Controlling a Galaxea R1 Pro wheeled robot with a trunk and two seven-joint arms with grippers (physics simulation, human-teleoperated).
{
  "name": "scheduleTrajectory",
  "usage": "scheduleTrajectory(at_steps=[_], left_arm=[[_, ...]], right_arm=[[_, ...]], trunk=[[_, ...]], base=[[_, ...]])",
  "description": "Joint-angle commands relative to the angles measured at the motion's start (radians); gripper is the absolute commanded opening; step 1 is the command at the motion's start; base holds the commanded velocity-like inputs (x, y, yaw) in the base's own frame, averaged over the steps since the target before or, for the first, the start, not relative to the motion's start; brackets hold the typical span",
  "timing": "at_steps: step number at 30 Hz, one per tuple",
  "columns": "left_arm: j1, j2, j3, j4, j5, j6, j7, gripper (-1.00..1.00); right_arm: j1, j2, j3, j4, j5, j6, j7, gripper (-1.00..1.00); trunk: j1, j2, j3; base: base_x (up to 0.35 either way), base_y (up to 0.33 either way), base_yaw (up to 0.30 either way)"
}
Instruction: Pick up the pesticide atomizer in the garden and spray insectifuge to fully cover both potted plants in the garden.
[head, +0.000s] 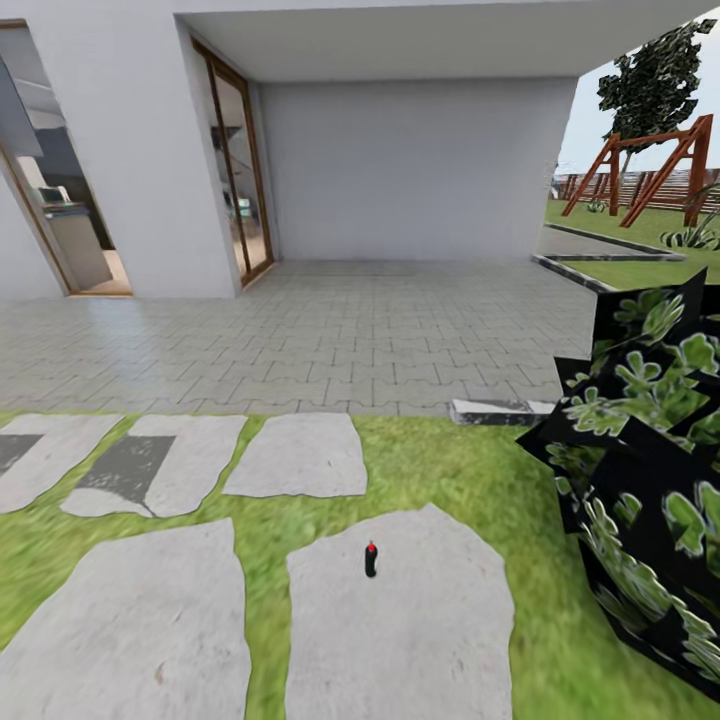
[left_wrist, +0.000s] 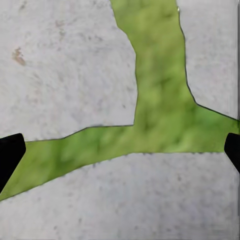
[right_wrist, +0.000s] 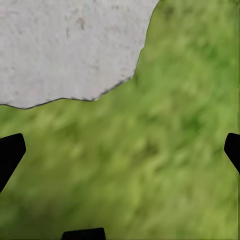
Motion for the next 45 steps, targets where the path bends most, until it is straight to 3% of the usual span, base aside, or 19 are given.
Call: scheduleTrajectory(at_steps=[1,21,24,36,39,42,45], left_arm=[[0.0,0.0,0.003,0.001,-0.002,-0.003,0.0,1.0],[0.0,0.0,0.003,0.001,-0.001,-0.003,0.0,1.0],[0.0,0.0,0.003,0.001,-0.001,-0.003,0.0,1.0],[-0.013,-0.008,-0.003,-0.014,-0.008,0.008,0.005,1.0],[-0.051,-0.018,-0.004,-0.027,-0.008,0.014,0.004,1.0],[-0.149,-0.022,-0.004,-0.024,-0.009,0.018,0.01,1.0],[-0.227,-0.023,-0.003,-0.021,-0.009,0.021,0.013,1.0]], right_arm=[[-0.001,0.001,-0.003,0.001,0.01,-0.003,-0.003,1.0],[-0.001,0.002,-0.003,0.003,0.01,-0.003,-0.003,1.0],[-0.001,0.017,-0.003,0.003,0.01,-0.003,-0.003,1.0],[-0.001,0.028,-0.004,-0.005,0.01,-0.003,-0.004,1.0],[-0.003,0.05,0.003,-0.038,0.01,-0.002,-0.004,1.0],[-0.023,0.09,0.034,-0.133,0.01,0.004,-0.002,1.0],[-0.05,0.121,0.102,-0.22,0.01,0.014,-0.003,1.0]], trunk=[[0.0,0.0,-0.001],[0.0,0.0,-0.001],[0.0,0.0,-0.001],[0.0,0.0,-0.007],[0.0,0.0,-0.007],[0.0,0.0,-0.007],[0.0,0.0,-0.007]], base=[[0.245,-0.16,0.0],[0.12,-0.25,0.021],[0.001,-0.276,0.091],[0.0,-0.182,0.006],[0.0,-0.001,0.0],[0.0,0.0,0.0],[0.0,0.0,0.0]])
